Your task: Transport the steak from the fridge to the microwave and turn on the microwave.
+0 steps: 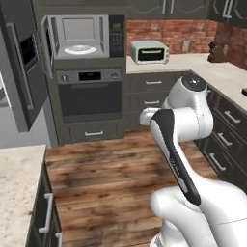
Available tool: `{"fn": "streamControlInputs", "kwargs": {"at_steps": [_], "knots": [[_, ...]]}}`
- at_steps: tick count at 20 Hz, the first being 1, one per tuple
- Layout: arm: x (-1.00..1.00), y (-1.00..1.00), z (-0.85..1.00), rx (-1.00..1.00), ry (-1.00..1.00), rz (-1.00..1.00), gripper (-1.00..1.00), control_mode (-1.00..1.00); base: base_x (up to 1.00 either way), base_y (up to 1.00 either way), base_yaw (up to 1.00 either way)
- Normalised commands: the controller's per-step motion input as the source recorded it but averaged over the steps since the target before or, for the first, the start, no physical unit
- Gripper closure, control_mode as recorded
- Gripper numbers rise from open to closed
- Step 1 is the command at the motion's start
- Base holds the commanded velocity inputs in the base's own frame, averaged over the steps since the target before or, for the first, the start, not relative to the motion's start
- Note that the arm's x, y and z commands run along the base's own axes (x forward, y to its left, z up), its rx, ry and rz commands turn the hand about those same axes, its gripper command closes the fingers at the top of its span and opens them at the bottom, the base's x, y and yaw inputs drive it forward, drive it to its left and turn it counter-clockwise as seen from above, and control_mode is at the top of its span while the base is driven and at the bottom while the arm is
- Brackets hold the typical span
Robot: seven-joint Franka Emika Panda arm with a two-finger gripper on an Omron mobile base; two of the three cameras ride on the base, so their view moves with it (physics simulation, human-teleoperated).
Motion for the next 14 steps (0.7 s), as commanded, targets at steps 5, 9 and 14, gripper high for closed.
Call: {"fn": "streamControlInputs", "kwargs": {"at_steps": [5, 9, 14], "knots": [[0.0, 0.0, 0.0, 0.0, 0.0, 0.0, 1.0, 1.0, 0.94, -0.04, 0.09], [0.0, 0.0, 0.0, 0.0, 0.0, 0.0, 1.0, 1.0, 0.94, -0.04, 0.05], [0.0, 0.0, 0.0, 0.0, 0.0, 0.0, 1.0, 1.0, 0.94, -0.04, 0.05]]}}
